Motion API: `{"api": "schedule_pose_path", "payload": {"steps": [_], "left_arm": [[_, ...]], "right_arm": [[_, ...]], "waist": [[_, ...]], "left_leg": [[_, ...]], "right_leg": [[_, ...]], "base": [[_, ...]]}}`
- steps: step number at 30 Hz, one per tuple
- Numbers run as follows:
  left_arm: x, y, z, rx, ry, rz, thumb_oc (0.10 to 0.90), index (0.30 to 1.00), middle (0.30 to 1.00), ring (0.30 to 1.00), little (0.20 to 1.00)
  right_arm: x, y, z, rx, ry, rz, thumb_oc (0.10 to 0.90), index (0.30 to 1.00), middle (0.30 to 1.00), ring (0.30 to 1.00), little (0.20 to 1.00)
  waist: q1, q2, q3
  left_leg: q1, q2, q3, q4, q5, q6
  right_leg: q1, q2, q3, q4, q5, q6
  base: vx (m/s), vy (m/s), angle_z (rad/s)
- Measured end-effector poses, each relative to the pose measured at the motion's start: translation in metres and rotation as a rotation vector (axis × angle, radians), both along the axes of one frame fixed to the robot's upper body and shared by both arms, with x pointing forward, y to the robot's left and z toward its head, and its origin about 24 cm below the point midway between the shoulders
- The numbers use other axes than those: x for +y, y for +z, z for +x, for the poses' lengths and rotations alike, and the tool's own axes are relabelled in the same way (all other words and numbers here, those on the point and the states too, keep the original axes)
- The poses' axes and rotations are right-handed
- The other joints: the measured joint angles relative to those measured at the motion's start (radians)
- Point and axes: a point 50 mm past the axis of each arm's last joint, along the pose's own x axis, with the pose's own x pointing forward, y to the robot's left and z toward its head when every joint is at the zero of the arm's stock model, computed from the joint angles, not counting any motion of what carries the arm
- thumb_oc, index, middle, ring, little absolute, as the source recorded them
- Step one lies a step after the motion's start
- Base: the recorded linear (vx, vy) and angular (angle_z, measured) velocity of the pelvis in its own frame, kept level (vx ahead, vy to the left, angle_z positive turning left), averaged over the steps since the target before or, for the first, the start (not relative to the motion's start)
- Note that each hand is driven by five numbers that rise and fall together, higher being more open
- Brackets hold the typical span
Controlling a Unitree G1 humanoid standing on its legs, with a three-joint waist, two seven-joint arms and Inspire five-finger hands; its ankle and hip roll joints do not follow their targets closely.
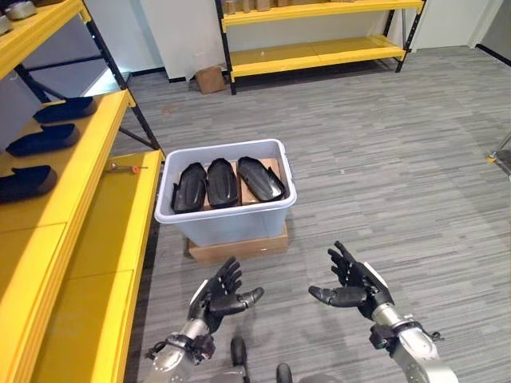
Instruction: Move parts from the plastic box to the shelf.
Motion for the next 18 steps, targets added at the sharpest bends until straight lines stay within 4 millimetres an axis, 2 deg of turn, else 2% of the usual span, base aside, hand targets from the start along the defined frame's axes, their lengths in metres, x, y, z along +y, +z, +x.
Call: {"api": "schedule_pose_path", "payload": {"steps": [1, 2, 4, 5, 7, 9, 10, 11, 14, 15, 18], "left_arm": [[0.001, -0.002, -0.003, 0.011, 0.004, 0.0, 0.9, 1.0, 1.0, 1.0, 1.0], [0.002, -0.003, -0.003, 0.014, 0.009, 0.001, 0.9, 1.0, 1.0, 1.0, 1.0], [0.005, -0.006, -0.002, 0.012, 0.019, 0.012, 0.9, 1.0, 1.0, 1.0, 1.0], [0.007, -0.009, -0.001, 0.014, 0.026, 0.018, 0.9, 1.0, 1.0, 1.0, 1.0], [0.009, -0.01, 0.001, 0.016, 0.029, 0.023, 0.9, 1.0, 1.0, 1.0, 1.0], [0.008, -0.009, 0.003, 0.006, 0.022, 0.02, 0.9, 1.0, 1.0, 1.0, 1.0], [0.008, -0.007, 0.004, -0.001, 0.016, 0.022, 0.9, 1.0, 1.0, 1.0, 1.0], [0.009, -0.007, 0.005, -0.003, 0.015, 0.025, 0.9, 1.0, 1.0, 1.0, 1.0], [0.009, -0.004, 0.005, -0.014, -0.027, 0.016, 0.9, 1.0, 1.0, 1.0, 1.0], [0.007, 0.004, 0.009, -0.045, -0.061, 0.019, 0.9, 1.0, 1.0, 1.0, 1.0], [0.007, 0.011, 0.015, -0.057, -0.095, 0.015, 0.9, 1.0, 1.0, 1.0, 1.0]], "right_arm": [[-0.002, -0.002, -0.002, 0.012, 0.009, -0.009, 0.9, 1.0, 1.0, 1.0, 1.0], [-0.004, -0.002, -0.003, 0.016, 0.016, -0.017, 0.9, 1.0, 1.0, 1.0, 1.0], [-0.008, -0.003, -0.008, 0.03, 0.021, -0.032, 0.9, 1.0, 1.0, 1.0, 1.0], [-0.01, -0.003, -0.009, 0.033, 0.028, -0.037, 0.9, 1.0, 1.0, 1.0, 1.0], [-0.011, 0.0, -0.008, 0.024, 0.042, -0.044, 0.9, 1.0, 1.0, 1.0, 1.0], [-0.013, 0.002, -0.008, 0.015, 0.043, -0.045, 0.9, 1.0, 1.0, 1.0, 1.0], [-0.013, 0.004, -0.007, 0.005, 0.041, -0.038, 0.9, 1.0, 1.0, 1.0, 1.0], [-0.01, 0.004, -0.007, 0.0, 0.043, -0.028, 0.9, 1.0, 1.0, 1.0, 1.0], [-0.005, 0.012, -0.004, -0.039, 0.066, -0.011, 0.9, 1.0, 1.0, 1.0, 1.0], [-0.001, 0.018, -0.001, -0.077, 0.065, 0.009, 0.9, 1.0, 1.0, 1.0, 1.0], [0.006, 0.02, 0.002, -0.101, 0.047, 0.037, 0.9, 1.0, 1.0, 1.0, 1.0]], "waist": [[0.001, -0.005, 0.004], [-0.004, 0.0, 0.006], [-0.027, 0.0, 0.007], [-0.034, -0.003, 0.009], [-0.036, -0.004, 0.01], [-0.036, 0.002, 0.014], [-0.047, 0.0, 0.026], [-0.045, -0.015, 0.034], [-0.025, -0.03, 0.034], [-0.026, -0.029, 0.034], [-0.009, -0.025, 0.034]], "left_leg": [[-0.007, -0.001, -0.012, 0.001, 0.0, 0.0], [-0.014, -0.003, 0.01, 0.003, 0.0, 0.001], [-0.038, 0.003, 0.099, 0.036, 0.0, 0.003], [-0.044, 0.005, 0.139, 0.047, 0.003, 0.009], [-0.032, 0.002, 0.143, 0.047, 0.007, 0.016], [0.028, -0.001, 0.155, 0.025, 0.006, 0.033], [0.056, -0.007, 0.168, 0.004, 0.046, 0.058], [0.081, -0.024, 0.181, 0.004, 0.072, 0.069], [0.121, -0.084, 0.207, 0.004, 0.088, 0.085], [0.129, -0.121, 0.204, 0.005, 0.082, 0.104], [0.152, -0.15, 0.185, 0.005, 0.068, 0.166]], "right_leg": [[0.016, -0.002, 0.021, -0.002, -0.002, 0.0], [0.029, -0.006, 0.021, -0.005, -0.009, -0.003], [0.051, -0.013, 0.014, -0.004, -0.03, 0.001], [0.061, -0.022, 0.013, -0.003, -0.043, 0.01], [0.063, -0.036, 0.025, 0.001, -0.065, 0.035], [0.074, -0.046, 0.034, 0.014, -0.099, 0.068], [0.089, -0.054, 0.021, 0.03, -0.123, 0.084], [0.104, -0.075, 0.016, 0.052, -0.146, 0.108], [0.13, -0.135, -0.033, 0.084, -0.184, 0.159], [0.129, -0.17, -0.075, 0.108, -0.196, 0.178], [0.106, -0.198, -0.11, 0.193, -0.23, 0.193]], "base": [[0.24, 0.182, -0.77], [0.16, 0.156, -0.35], [0.16, 0.165, -0.02], [0.2, 0.192, 0.03], [0.23, 0.205, -0.1], [0.22, 0.18, -0.03], [0.29, 0.229, 0.07], [0.3, 0.229, 0.03], [0.31, 0.235, -0.06], [0.25, 0.183, 0.2], [0.21, 0.163, 0.23]]}}
